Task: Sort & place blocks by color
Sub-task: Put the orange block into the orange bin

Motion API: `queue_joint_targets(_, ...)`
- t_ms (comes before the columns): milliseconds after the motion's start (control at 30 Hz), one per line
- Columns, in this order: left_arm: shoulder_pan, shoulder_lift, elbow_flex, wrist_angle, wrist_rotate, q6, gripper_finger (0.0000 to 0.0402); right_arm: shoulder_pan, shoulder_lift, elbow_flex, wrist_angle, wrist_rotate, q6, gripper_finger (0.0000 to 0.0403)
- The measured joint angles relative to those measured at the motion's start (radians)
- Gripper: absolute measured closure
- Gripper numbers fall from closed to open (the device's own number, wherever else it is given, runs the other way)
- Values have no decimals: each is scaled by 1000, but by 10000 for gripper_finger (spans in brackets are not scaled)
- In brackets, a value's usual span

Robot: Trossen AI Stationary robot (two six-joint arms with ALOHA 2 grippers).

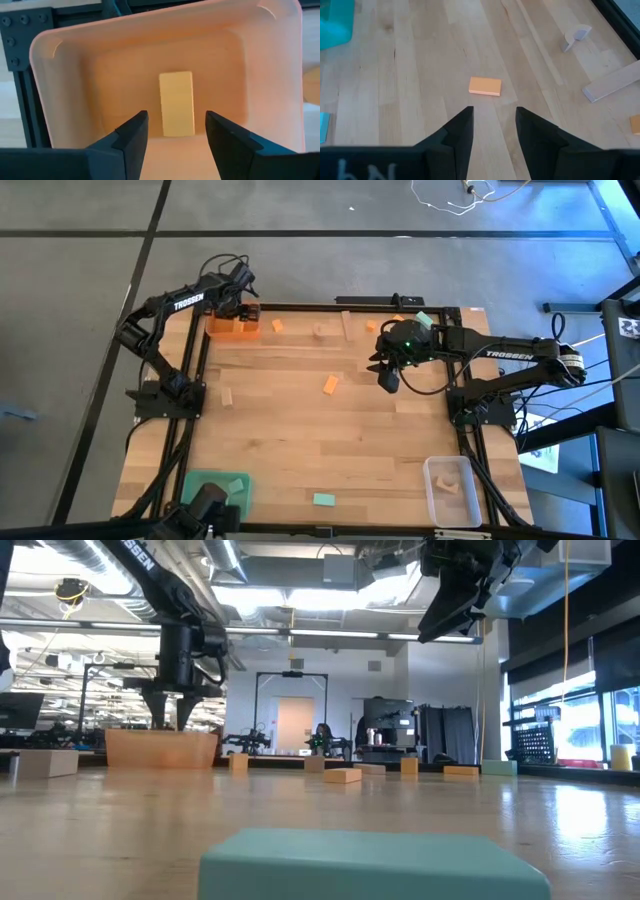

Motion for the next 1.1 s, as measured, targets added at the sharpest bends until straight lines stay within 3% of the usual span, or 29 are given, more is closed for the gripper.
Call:
queue_joint_targets(100,-4,0,0,0,19,35,214,0,0,0,0,0,1,256)
queue_joint_targets(233,-24,-22,0,-4,120,62,213,0,0,0,0,0,1,256)
queue_joint_targets(667,-324,-192,0,0,211,566,212,0,0,0,18,0,0,256)
queue_joint_targets(833,-387,-182,0,91,208,539,211,0,0,0,18,0,0,256)
queue_joint_targets(1033,-381,-169,1,261,174,238,211,0,0,0,20,0,29,256)
queue_joint_targets(1100,-376,-170,1,280,193,205,211,0,0,0,21,0,40,256)
